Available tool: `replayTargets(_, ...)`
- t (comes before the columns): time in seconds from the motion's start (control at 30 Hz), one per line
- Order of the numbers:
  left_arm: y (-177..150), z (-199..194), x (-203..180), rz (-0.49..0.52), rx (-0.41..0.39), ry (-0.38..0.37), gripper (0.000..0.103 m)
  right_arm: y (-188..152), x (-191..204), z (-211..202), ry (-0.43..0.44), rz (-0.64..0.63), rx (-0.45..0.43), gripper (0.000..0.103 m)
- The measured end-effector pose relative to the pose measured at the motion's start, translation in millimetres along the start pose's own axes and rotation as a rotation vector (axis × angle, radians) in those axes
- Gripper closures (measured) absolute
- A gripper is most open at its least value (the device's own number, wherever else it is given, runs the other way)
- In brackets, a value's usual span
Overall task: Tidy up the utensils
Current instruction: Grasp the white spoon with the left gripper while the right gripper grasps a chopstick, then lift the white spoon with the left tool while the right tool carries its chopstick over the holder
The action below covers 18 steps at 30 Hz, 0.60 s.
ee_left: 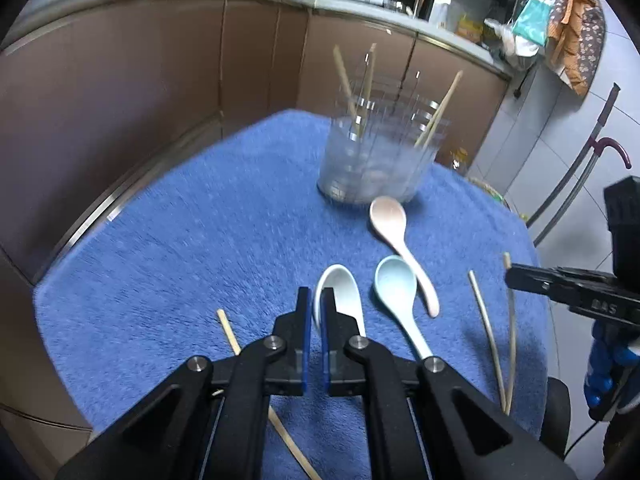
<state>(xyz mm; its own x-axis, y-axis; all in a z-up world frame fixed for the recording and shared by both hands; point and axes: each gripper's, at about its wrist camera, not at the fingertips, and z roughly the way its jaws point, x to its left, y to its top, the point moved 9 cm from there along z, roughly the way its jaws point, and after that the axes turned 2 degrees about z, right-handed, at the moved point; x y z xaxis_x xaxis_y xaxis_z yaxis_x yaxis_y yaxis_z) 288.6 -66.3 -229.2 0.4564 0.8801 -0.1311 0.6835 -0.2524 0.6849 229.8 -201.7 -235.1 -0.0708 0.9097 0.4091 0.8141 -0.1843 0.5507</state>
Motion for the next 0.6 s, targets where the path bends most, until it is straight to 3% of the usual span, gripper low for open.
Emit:
replayTargets(0.2, 4, -35, -5, 0.001, -0.084, 0.061, 0.1, 0, 18, -44, 0.006, -0.054, -0.101, 0.097)
replayTargets(0.6, 3, -83, -20, -0.003, -0.149, 0.109, 0.1, -6, 33, -95, 0.04, -0.086, -0.205, 0.097)
